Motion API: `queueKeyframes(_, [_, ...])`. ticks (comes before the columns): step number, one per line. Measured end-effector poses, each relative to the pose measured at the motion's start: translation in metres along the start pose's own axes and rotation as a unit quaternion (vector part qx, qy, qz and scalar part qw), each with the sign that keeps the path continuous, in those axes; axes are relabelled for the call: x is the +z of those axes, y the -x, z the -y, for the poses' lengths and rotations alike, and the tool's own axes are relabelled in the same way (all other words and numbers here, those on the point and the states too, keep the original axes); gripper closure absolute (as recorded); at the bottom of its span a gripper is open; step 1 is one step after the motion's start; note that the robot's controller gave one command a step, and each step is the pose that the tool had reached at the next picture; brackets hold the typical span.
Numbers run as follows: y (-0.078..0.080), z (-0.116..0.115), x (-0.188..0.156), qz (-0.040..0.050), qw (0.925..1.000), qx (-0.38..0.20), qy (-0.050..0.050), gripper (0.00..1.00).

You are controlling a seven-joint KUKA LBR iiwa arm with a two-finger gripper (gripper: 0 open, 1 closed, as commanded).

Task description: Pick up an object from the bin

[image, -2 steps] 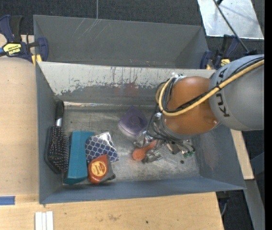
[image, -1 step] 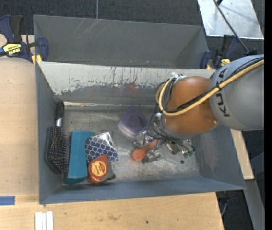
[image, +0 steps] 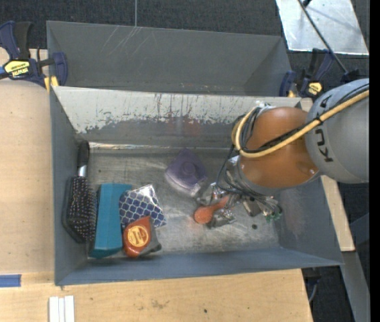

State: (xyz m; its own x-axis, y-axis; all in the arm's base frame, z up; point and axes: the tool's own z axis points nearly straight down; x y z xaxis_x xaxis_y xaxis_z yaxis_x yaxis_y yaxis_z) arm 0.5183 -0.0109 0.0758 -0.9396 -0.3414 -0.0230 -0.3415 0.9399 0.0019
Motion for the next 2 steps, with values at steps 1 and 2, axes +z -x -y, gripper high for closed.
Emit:
queueKeyframes(1, [0.0, -0.0139, -0.104, -0.0102, 0.9987, -0.05, -0.001, 1.0])
queueKeyframes(2, [0.0, -0.0138, -0.104, -0.0103, 0.9987, -0.05, -0.001, 1.0])
